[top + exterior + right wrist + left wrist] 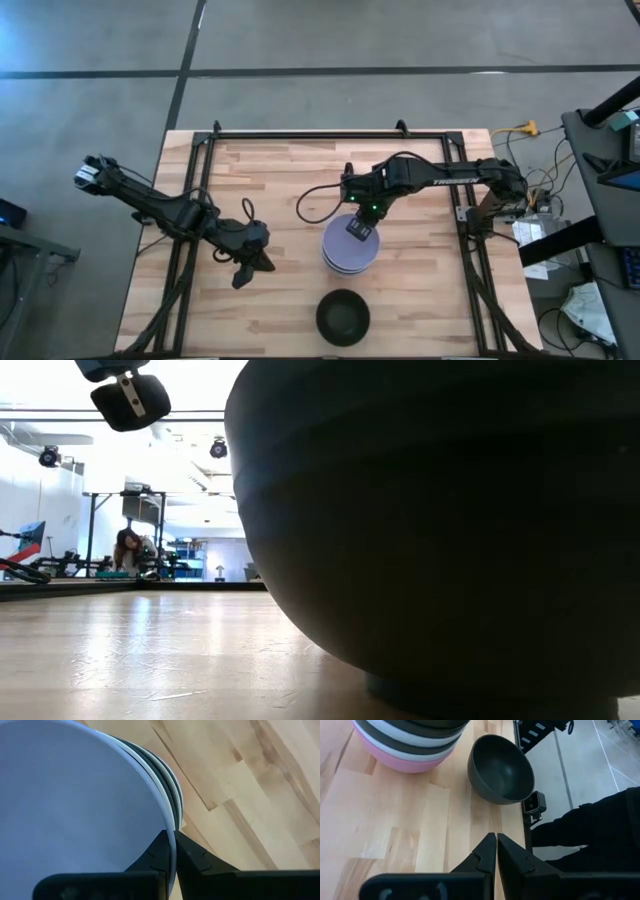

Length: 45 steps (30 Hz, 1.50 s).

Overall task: Nest bowls inside each other
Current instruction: Stack the purple bowl on top of the white bowl

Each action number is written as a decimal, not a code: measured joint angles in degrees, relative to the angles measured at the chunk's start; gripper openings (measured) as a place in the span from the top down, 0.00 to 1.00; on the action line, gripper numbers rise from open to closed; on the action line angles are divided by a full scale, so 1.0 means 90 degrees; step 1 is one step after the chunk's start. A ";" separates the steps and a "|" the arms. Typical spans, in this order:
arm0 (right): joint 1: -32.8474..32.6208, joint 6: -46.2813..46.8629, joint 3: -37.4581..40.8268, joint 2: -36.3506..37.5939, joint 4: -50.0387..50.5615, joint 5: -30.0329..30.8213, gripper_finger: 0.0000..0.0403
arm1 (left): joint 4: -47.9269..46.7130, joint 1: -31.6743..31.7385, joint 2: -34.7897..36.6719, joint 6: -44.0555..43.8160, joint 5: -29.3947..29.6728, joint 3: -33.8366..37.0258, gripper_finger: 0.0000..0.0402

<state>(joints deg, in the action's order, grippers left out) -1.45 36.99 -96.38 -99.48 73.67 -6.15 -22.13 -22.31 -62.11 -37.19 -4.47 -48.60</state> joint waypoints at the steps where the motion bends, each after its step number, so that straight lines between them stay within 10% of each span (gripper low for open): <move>1: 0.0000 0.0000 0.0005 0.0000 -0.0005 0.0005 0.97 | 0.0035 0.0000 -0.0018 0.0001 -0.0002 0.0000 1.00; 33: 0.0000 -0.0129 -0.0042 -0.0338 -0.0073 -0.0302 0.96 | 0.0420 0.0005 -0.0053 -0.0002 0.0000 -0.0005 1.00; 45: -0.0005 -0.0168 -0.0269 -0.0338 -0.0060 -0.0341 0.73 | 0.0410 0.0005 -0.0053 -0.0002 0.0012 -0.0002 1.00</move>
<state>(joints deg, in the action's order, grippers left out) -1.50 35.48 -98.80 -102.52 73.13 -9.22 -18.44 -22.26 -62.59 -37.21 -4.36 -48.62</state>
